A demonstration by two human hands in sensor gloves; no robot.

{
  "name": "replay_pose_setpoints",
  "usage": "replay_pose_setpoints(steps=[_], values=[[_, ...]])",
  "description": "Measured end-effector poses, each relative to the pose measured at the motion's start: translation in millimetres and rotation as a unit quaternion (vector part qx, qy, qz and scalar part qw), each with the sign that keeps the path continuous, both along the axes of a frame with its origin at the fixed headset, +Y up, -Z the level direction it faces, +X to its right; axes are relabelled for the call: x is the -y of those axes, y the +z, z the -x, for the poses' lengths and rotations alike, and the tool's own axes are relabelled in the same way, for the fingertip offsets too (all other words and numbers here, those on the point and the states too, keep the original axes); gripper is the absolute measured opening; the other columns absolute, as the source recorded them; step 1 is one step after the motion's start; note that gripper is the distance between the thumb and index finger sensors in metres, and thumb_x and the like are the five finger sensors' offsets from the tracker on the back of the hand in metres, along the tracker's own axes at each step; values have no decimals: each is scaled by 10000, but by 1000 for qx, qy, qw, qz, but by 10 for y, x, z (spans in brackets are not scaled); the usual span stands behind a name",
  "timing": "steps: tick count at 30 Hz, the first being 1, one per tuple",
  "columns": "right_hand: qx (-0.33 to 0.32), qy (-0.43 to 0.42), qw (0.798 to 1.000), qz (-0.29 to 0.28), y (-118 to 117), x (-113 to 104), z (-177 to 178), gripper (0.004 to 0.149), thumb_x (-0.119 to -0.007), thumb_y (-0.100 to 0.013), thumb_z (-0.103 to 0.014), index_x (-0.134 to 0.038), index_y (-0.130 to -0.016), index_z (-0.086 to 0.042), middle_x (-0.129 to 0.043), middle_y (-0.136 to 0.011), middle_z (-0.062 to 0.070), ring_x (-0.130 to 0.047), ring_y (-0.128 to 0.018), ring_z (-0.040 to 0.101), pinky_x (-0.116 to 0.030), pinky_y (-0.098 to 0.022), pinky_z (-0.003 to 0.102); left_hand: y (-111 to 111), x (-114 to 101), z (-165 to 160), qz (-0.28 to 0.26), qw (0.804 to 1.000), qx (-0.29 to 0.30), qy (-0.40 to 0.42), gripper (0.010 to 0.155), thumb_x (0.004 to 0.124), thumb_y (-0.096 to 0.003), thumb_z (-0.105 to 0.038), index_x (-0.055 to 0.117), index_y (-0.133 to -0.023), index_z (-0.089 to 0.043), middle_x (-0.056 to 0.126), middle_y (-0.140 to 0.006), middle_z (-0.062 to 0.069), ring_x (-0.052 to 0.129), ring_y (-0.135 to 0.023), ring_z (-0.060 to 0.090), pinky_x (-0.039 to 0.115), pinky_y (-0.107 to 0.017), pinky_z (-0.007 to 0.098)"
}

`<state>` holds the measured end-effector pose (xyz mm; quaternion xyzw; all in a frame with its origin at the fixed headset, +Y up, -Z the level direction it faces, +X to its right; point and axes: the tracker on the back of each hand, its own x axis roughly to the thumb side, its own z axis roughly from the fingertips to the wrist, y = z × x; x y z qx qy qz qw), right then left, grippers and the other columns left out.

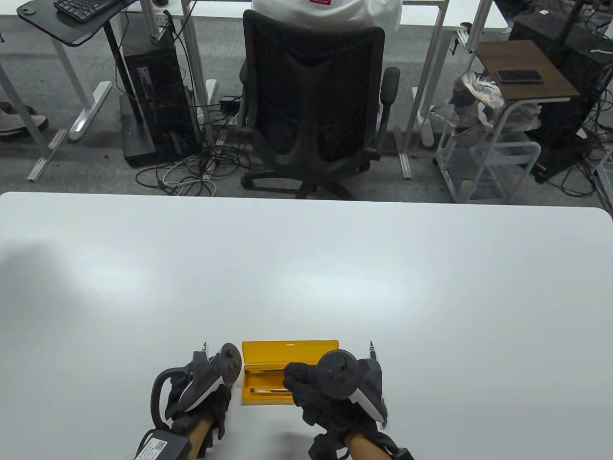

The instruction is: Cap pen on the opposite end

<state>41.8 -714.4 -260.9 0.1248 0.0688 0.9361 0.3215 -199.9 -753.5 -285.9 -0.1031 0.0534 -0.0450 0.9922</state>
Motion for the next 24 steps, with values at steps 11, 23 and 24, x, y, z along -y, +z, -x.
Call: replay_pose_setpoints(steps=[11, 23, 24], values=[[38, 10, 999, -4, -58, -20, -133, 507, -768, -430, -392, -876, -832, -102, -1041, -500, 78, -1007, -227, 174, -860, -207, 359, 209, -455, 29, -127, 986, 40, 97, 611, 839, -493, -495, 827, -913, -51, 1041, -567, 129, 953, -449, 275, 715, -574, 560], [82, 150, 984, -47, -106, -40, -131, 472, -824, -404, -409, -915, -790, -153, -1035, -469, 45, -999, -233, 163, -859, -217, 356, 202, -160, -385, -89, 975, 202, 29, 641, 822, -485, -507, 689, -1061, -259, 895, -873, 128, 808, -754, 323, 538, -707, 643], [80, 170, 981, -47, -113, -32, -115, 468, -828, -402, -409, -916, -788, -159, -1034, -472, 43, -999, -237, 164, -858, -221, 357, 192, -132, -403, -81, 975, 205, 19, 644, 818, -486, -510, 678, -1067, -268, 882, -888, 130, 796, -767, 327, 528, -710, 646]])
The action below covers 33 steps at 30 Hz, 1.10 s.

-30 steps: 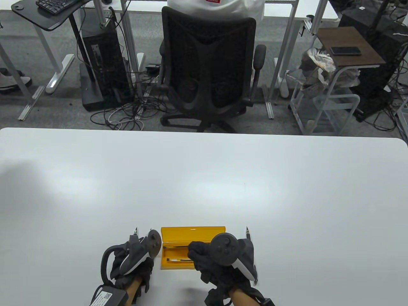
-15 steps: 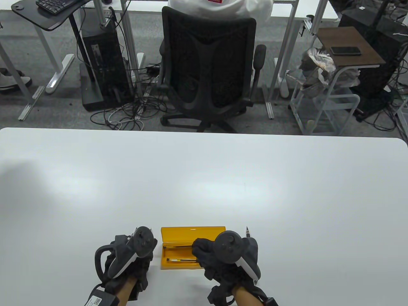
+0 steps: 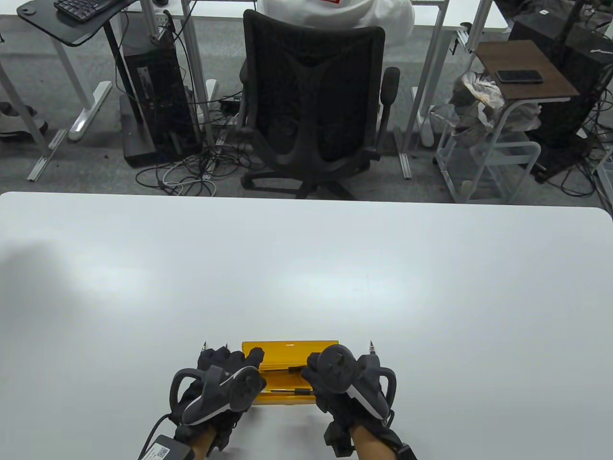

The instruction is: Cap pen on the opposite end

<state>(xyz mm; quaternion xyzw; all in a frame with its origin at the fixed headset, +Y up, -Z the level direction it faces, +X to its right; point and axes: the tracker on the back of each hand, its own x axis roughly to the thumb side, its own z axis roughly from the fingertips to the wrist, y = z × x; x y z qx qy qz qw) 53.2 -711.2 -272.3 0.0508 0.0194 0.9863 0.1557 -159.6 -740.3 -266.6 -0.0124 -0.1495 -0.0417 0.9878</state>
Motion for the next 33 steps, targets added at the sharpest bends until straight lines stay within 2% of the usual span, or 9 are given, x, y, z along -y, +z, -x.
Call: replay_pose_setpoints(steps=[4, 7, 11, 14, 18, 23, 29, 33], values=[[-1, 57, 998, -7, -22, 33, 77, 475, -844, -394, -410, -898, -820, -208, -1020, -534, 44, -993, -288, 179, -851, -258, 371, -18, 105, -43, 26, 999, 7, -32, 683, 821, -480, -516, 637, -1091, -272, 858, -911, 140, 771, -789, 338, 504, -716, 662], [-10, 108, 994, -13, -44, 79, 170, 451, -850, -391, -405, -910, -804, -232, -1009, -563, 40, -989, -316, 186, -848, -278, 378, -34, 169, -57, 41, 998, 6, -51, 700, 829, -472, -516, 630, -1093, -261, 874, -886, 133, 786, -767, 332, 518, -712, 655], [-43, 150, 988, -10, -41, 126, 313, 431, -854, -390, -401, -921, -788, -249, -991, -602, 38, -986, -347, 190, -846, -299, 384, -50, 191, -39, 59, 998, -9, -30, 705, 827, -475, -504, 611, -1098, -254, 862, -886, 145, 777, -766, 346, 518, -706, 660], [-69, 173, 982, -21, -38, 136, 426, 437, -855, -395, -389, -904, -810, -261, -977, -640, 43, -983, -373, 197, -844, -316, 391, -71, 211, -22, 77, 997, -19, -15, 701, 819, -479, -492, 585, -1098, -260, 834, -905, 149, 757, -780, 356, 508, -707, 666], [-73, 232, 970, -13, -115, 243, 546, 469, -857, -396, -371, -856, -860, -302, -934, -715, 46, -967, -441, 212, -831, -371, 412, -82, 222, -5, 86, 996, -25, -1, 695, 819, -479, -476, 575, -1093, -259, 821, -905, 153, 750, -780, 357, 506, -706, 664], [-69, 229, 970, -34, -133, 445, 564, 446, -867, -388, -354, -841, -832, -319, -915, -719, 39, -958, -454, 208, -828, -385, 413, -89, 225, 21, 93, 995, -32, 13, 683, 821, -477, -472, 574, -1084, -279, 817, -910, 141, 751, -781, 356, 511, -704, 661], [-65, 230, 968, -77, -90, 512, 563, 383, -899, -367, -360, -890, -746, -308, -929, -669, 27, -962, -436, 194, -835, -375, 404, -101, 232, 41, 98, 994, -37, 24, 677, 832, -478, -466, 574, -1080, -291, 815, -913, 134, 749, -783, 357, 507, -707, 660], [-58, 245, 964, -78, -90, 521, 563, 384, -905, -352, -376, -920, -721, -272, -949, -635, 28, -974, -412, 191, -847, -353, 403, -102, 234, 45, 97, 994, -38, 24, 674, 831, -478, -468, 576, -1076, -293, 814, -914, 131, 749, -783, 356, 508, -707, 660]])
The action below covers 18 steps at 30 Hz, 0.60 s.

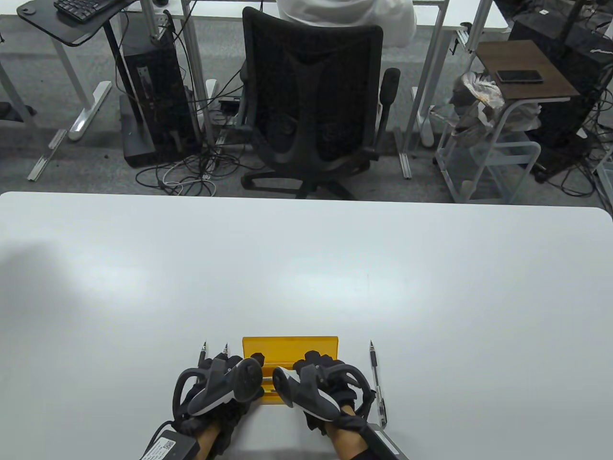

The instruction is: Cap pen on the opposite end

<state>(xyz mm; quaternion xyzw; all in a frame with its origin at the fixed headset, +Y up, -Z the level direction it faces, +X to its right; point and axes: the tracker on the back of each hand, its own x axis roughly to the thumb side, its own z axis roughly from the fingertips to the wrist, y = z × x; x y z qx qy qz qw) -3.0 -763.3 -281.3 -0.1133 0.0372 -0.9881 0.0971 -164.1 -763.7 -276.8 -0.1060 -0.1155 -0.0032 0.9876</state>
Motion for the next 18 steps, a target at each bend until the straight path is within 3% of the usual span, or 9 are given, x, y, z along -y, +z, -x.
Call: replay_pose_setpoints(steps=[5, 10, 18], values=[[-4, 4, 1000, 15, -7, -11, 4, 378, -888, -355, -370, -922, -712, -250, -951, -620, 34, -969, -408, 187, -845, -357, 402, -1, 0, 0, -1, 1000, 0, 0, 675, 833, -476, -469, 578, -1076, -294, 816, -913, 130, 750, -783, 357, 508, -706, 660], [-29, 30, 999, 26, 16, 10, -8, 409, -808, -396, -362, -902, -773, -235, -913, -677, 48, -941, -469, 187, -820, -409, 403, -4, 3, 5, -2, 1000, -3, 4, 677, 840, -473, -467, 582, -1075, -295, 819, -911, 128, 751, -784, 357, 504, -707, 664], [-3, 41, 998, 55, 11, -310, -178, 413, -788, -397, -341, -911, -778, -238, -911, -693, 55, -938, -488, 195, -817, -421, 410, 3, 8, 7, -9, 1000, -9, 7, 676, 846, -470, -464, 587, -1071, -295, 823, -905, 130, 755, -781, 355, 509, -706, 661]])
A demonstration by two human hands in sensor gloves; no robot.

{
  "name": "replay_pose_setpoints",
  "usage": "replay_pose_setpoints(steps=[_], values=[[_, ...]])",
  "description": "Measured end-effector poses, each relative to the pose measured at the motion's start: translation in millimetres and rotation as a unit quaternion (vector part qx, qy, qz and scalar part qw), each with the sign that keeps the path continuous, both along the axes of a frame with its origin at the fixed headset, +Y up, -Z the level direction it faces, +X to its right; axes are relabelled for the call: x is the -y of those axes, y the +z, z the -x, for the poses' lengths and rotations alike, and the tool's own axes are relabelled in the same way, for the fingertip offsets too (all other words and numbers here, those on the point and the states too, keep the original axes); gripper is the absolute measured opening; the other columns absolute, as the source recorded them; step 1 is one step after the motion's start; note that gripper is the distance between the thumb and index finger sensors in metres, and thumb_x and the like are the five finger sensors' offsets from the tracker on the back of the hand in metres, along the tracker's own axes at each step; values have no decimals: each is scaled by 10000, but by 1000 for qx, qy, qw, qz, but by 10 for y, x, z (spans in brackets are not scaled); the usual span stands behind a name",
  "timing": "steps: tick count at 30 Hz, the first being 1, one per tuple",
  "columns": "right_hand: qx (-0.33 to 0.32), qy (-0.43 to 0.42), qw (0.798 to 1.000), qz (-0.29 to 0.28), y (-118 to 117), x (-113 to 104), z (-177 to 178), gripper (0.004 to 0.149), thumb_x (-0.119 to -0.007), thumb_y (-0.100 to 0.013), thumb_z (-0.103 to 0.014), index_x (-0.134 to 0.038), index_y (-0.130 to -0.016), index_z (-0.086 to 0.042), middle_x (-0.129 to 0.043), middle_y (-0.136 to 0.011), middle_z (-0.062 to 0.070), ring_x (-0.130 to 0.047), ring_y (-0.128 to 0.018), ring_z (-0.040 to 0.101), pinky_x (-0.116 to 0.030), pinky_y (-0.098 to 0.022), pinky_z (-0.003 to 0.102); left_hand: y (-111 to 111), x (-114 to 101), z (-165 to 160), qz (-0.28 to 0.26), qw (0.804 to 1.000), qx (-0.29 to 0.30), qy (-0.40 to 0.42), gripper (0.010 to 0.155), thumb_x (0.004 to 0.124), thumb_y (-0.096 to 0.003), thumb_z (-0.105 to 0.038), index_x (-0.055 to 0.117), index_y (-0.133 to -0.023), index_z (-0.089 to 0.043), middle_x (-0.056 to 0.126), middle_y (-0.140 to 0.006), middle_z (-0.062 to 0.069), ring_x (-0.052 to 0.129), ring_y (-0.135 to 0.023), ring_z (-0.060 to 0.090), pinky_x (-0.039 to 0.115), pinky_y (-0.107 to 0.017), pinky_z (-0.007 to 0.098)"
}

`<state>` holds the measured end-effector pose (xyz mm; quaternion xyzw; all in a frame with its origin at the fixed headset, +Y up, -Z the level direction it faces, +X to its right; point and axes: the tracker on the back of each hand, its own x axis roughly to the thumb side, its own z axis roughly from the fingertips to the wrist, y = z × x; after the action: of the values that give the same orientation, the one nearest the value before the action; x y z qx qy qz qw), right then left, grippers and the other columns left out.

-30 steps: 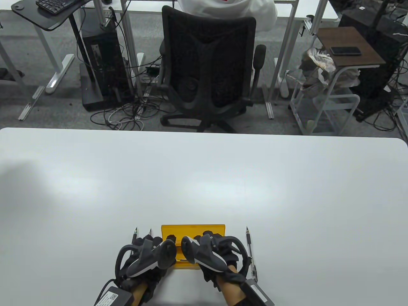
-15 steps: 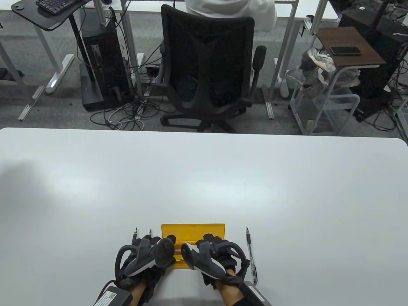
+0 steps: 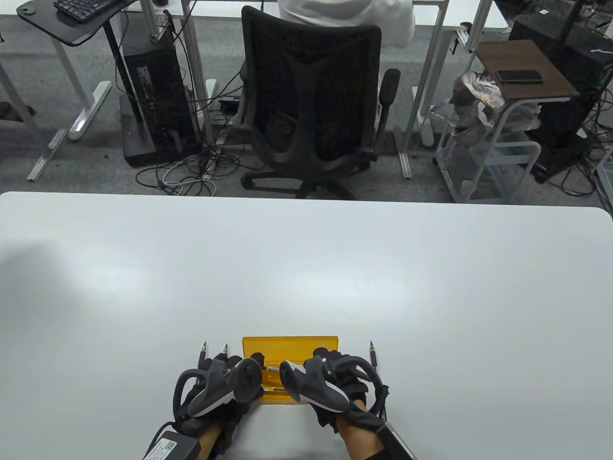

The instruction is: Cap pen on the opposite end

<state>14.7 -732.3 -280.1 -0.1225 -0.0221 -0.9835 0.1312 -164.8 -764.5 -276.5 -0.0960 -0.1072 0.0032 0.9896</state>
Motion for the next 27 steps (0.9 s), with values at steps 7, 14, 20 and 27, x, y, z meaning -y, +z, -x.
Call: replay_pose_setpoints(steps=[7, 14, 20, 27], values=[[37, -141, 989, -38, 4, -298, -232, 416, -779, -402, -349, -907, -781, -236, -912, -686, 54, -939, -477, 188, -821, -409, 403, -10, 4, 28, 4, 1000, -5, 15, 676, 861, -462, -465, 599, -1064, -302, 826, -901, 125, 757, -782, 351, 504, -710, 662], [30, -261, 963, -53, 112, -414, -312, 418, -771, -405, -357, -906, -780, -230, -916, -671, 55, -945, -456, 176, -831, -385, 392, 24, -118, 107, -19, 999, -3, 44, 607, 841, -476, -449, 695, -1039, -276, 888, -862, 129, 810, -740, 339, 524, -697, 662], [15, -339, 941, -2, 130, -438, -281, 420, -766, -410, -352, -906, -783, -218, -915, -670, 65, -944, -455, 181, -831, -381, 394, 175, -436, 313, -72, 952, -42, 296, 557, 856, -469, -458, 813, -967, -212, 929, -829, 94, 851, -716, 312, 556, -689, 648], [-9, -400, 912, 90, 171, -427, -130, 426, -752, -416, -344, -908, -787, -203, -915, -670, 76, -945, -459, 183, -830, -382, 397, 232, -322, 345, 44, 779, -69, 621, 576, 914, -497, -347, 741, -1026, -199, 843, -925, 101, 772, -804, 321, 493, -729, 652]])
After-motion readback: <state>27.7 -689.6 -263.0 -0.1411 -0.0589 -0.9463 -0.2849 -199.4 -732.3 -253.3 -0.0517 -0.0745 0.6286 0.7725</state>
